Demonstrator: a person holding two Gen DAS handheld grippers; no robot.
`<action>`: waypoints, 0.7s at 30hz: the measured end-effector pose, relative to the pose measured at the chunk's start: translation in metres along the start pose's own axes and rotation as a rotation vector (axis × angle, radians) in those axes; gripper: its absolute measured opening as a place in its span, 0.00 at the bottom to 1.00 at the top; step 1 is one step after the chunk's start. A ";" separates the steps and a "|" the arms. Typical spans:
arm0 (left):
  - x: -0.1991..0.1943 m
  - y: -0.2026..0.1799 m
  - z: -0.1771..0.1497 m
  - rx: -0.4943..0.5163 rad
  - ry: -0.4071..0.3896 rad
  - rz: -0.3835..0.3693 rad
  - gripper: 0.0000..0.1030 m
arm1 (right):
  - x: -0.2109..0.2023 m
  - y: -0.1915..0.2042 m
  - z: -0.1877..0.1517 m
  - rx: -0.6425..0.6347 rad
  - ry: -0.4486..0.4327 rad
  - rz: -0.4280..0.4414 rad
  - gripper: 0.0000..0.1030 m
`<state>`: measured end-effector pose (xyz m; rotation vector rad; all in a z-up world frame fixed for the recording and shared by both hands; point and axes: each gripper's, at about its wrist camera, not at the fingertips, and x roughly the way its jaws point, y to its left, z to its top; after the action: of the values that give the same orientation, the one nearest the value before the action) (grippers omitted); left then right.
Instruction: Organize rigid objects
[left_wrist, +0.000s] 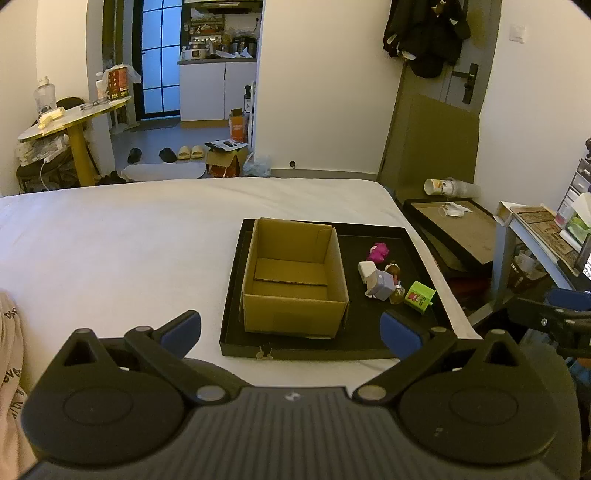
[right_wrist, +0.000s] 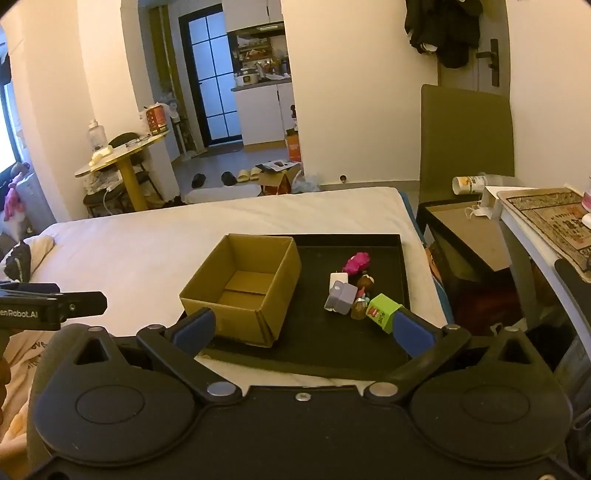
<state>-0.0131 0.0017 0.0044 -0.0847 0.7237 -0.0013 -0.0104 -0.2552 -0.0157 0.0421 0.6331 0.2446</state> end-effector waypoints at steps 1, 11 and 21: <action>-0.001 0.000 0.000 0.003 -0.002 0.000 1.00 | 0.000 0.001 0.000 0.004 0.000 -0.001 1.00; -0.002 -0.002 -0.002 0.002 0.003 -0.009 1.00 | -0.005 -0.002 -0.006 0.020 0.016 -0.018 1.00; -0.003 -0.001 -0.002 -0.004 -0.008 -0.009 1.00 | -0.008 -0.005 -0.007 0.035 0.024 -0.024 1.00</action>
<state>-0.0167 0.0008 0.0056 -0.0917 0.7155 -0.0083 -0.0197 -0.2618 -0.0172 0.0655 0.6616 0.2110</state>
